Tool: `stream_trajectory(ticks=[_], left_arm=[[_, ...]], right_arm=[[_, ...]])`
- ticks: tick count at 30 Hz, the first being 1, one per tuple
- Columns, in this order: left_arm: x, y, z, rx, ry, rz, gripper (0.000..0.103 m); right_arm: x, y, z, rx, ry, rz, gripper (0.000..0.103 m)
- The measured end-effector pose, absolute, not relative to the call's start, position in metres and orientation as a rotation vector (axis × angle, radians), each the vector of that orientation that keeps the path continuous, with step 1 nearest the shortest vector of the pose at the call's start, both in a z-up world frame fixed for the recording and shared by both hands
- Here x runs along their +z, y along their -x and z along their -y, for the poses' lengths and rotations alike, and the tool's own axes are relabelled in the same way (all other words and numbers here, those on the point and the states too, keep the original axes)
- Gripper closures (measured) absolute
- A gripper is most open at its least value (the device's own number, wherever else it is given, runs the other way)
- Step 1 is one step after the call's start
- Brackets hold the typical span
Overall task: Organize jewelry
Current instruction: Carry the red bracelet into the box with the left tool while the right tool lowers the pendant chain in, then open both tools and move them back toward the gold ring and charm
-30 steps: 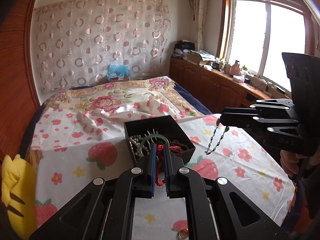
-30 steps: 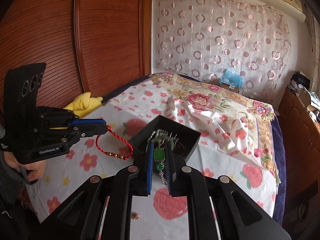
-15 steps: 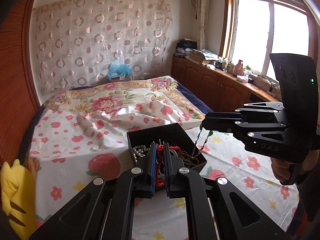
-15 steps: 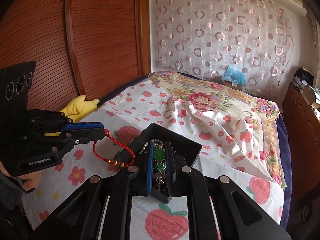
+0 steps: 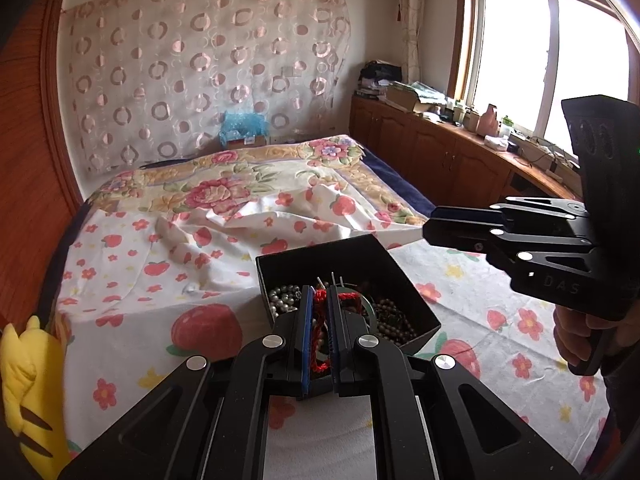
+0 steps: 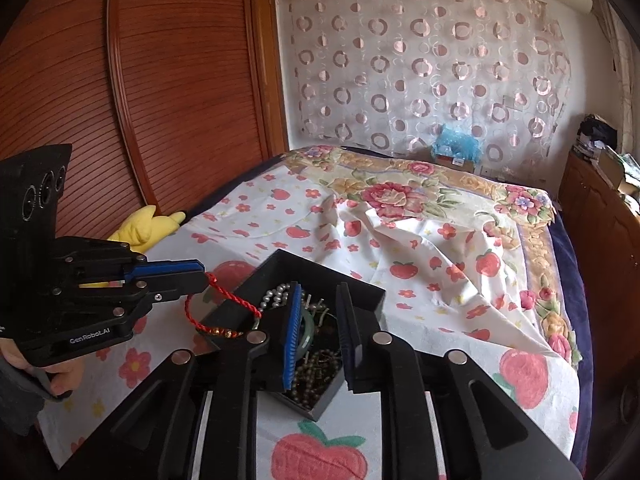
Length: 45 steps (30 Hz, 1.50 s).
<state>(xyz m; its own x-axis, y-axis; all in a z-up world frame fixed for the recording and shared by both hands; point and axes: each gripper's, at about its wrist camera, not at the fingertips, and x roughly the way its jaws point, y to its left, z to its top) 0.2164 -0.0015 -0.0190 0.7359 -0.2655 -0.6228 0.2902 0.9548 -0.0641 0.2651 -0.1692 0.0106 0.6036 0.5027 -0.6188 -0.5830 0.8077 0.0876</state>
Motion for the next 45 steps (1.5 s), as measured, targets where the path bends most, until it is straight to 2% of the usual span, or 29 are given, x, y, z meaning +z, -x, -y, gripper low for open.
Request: stream_trajectory(ticks=[11,13,15,18,21,23,24,25,27,28,31,33,34,45], left_arm=[[-0.024,-0.220,0.014,-0.307,-0.052,-0.693,0.096],[-0.025,-0.218,0.015,-0.306,-0.053,-0.695,0.092],[-0.023,-0.215,0.015,-0.300,-0.055,-0.683,0.064],[-0.024,-0.209,0.016,-0.292,-0.059,-0.679,0.061],[-0.026,-0.200,0.017,-0.280,-0.072,-0.680,0.052],[-0.027,-0.194,0.018,-0.270,-0.082,-0.681,0.050],[-0.028,-0.191,0.018,-0.262,-0.084,-0.683,0.045],[-0.027,-0.188,0.018,-0.255,-0.083,-0.682,0.034],[-0.026,-0.181,0.016,-0.243,-0.080,-0.673,0.019],[-0.026,-0.177,0.017,-0.244,-0.078,-0.671,0.014],[-0.025,-0.166,0.016,-0.223,-0.080,-0.672,0.012],[-0.026,-0.158,0.015,-0.221,-0.077,-0.673,0.012],[-0.026,-0.155,0.015,-0.219,-0.078,-0.673,0.012],[-0.040,-0.121,0.015,-0.206,-0.104,-0.709,0.012]], right_arm=[[-0.006,-0.249,0.188,0.598,0.131,-0.711,0.081],[-0.010,-0.244,0.192,0.593,0.117,-0.724,0.081],[-0.015,-0.239,0.194,0.594,0.109,-0.735,0.081],[-0.018,-0.228,0.198,0.587,0.099,-0.734,0.081],[-0.022,-0.218,0.201,0.587,0.091,-0.741,0.081],[-0.025,-0.212,0.203,0.576,0.097,-0.745,0.081],[-0.026,-0.210,0.205,0.574,0.097,-0.747,0.081],[-0.026,-0.207,0.207,0.565,0.097,-0.748,0.081],[-0.024,-0.201,0.211,0.550,0.104,-0.742,0.080],[-0.024,-0.199,0.212,0.544,0.108,-0.738,0.080],[-0.022,-0.190,0.216,0.537,0.117,-0.732,0.079],[-0.021,-0.184,0.218,0.532,0.123,-0.727,0.071],[-0.020,-0.181,0.217,0.530,0.121,-0.725,0.070],[-0.035,-0.151,0.209,0.555,0.136,-0.756,0.069]])
